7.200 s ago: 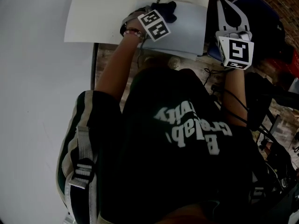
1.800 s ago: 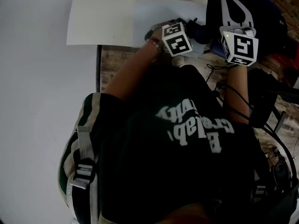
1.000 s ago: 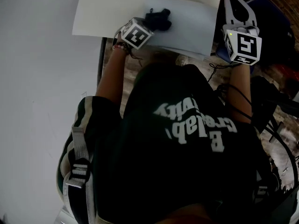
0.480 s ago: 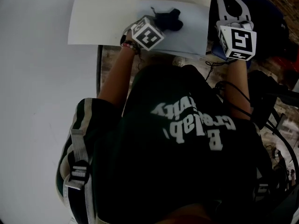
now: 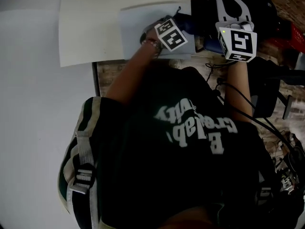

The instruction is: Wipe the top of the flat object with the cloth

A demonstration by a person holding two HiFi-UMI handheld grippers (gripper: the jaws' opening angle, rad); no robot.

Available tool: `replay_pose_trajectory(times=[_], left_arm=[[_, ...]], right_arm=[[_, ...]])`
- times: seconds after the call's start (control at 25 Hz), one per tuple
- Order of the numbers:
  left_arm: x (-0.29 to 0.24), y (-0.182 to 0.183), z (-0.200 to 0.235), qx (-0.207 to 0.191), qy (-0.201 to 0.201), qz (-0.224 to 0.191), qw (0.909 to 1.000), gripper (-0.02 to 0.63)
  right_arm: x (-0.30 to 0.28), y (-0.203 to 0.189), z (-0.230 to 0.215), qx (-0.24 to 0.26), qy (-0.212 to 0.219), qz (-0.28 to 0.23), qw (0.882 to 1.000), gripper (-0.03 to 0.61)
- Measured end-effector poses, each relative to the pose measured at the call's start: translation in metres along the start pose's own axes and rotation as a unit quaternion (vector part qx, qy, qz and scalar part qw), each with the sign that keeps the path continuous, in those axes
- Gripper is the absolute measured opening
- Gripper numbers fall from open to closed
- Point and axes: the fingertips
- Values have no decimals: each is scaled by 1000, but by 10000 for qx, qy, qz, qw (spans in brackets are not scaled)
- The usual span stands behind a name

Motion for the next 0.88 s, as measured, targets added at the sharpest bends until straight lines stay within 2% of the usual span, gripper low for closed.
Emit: replay_pose_trajectory(times=[0.12, 0.24, 0.52, 0.6, 0.72, 0.8, 0.88], left_arm=[[16, -23, 15, 327, 174, 41, 9993, 77], [39, -65, 32, 759, 443, 196, 9959, 77], [107, -175, 60, 1828, 917, 313, 9784, 77], [116, -189, 62, 1866, 983, 381, 9768, 77], [118, -191, 65, 1633, 988, 547, 9801, 75], [121, -183, 67, 1433, 1006, 544, 9831, 75], [119, -161, 68, 1154, 922, 367, 9883, 75]], right_arm=[[-2, 0, -2, -80, 7, -16, 10000, -6], [-5, 1, 12, -117, 163, -41, 9998, -6], [-21, 3, 63, -192, 584, 56, 9981, -6], [-26, 0, 73, -180, 636, 136, 9977, -6], [-33, 0, 82, -113, 647, 219, 9976, -6], [-36, 3, 85, -65, 575, 258, 9980, -6], [-35, 6, 84, 3, 437, 321, 9985, -6]])
Point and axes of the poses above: the fingertips, and each gripper's own axes: x backward along the fingers, z to its left, y out of its top, and after that the axes turned 15 degrees about -y, right-handed
